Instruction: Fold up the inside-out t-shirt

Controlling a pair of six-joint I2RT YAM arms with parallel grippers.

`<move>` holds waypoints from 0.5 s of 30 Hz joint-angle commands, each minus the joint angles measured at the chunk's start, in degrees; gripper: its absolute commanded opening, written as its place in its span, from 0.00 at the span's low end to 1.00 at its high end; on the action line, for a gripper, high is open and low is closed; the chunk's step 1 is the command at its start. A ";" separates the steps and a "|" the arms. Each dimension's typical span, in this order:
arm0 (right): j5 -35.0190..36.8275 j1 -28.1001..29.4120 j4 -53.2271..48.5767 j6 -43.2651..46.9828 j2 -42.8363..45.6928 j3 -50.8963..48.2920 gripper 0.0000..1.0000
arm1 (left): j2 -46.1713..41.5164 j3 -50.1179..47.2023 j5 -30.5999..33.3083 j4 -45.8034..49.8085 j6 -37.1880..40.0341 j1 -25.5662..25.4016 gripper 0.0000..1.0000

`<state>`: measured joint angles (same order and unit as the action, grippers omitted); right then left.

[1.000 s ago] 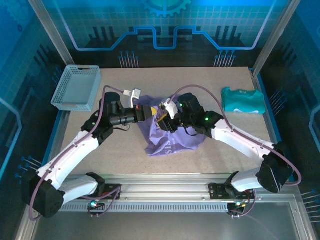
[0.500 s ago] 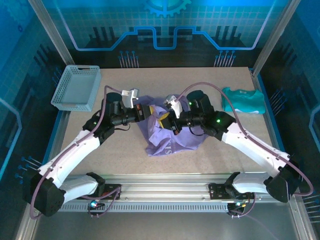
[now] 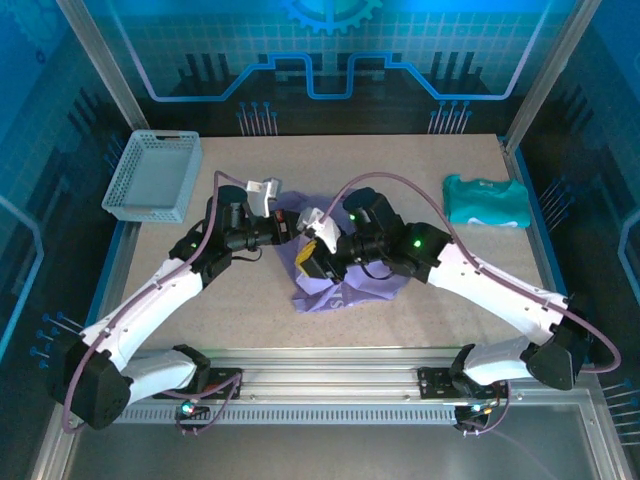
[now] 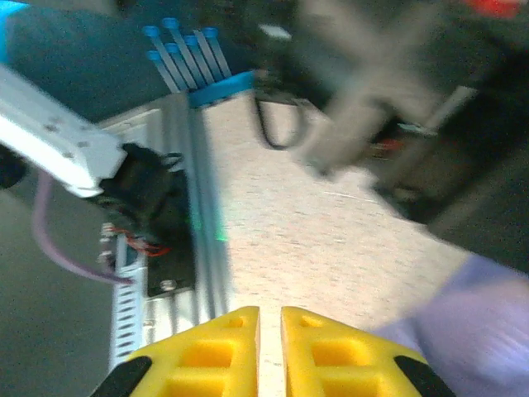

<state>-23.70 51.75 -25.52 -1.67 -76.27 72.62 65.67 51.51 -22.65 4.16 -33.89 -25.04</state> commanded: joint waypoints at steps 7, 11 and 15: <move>2.60 -6.78 4.51 -3.87 8.65 -9.47 0.34 | -2.28 -3.47 -1.14 -7.08 2.61 0.44 0.00; 8.33 -13.92 9.50 -14.03 11.12 -15.16 0.36 | -2.47 -3.78 -2.27 -8.09 2.26 0.45 0.00; 14.10 -19.87 6.58 -21.73 8.22 -15.41 0.39 | -2.64 -4.30 -4.11 -9.77 1.81 0.43 0.00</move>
<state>-14.90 34.11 -19.59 -15.62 -66.81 57.39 64.51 48.36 -24.14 -2.20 -32.86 -24.91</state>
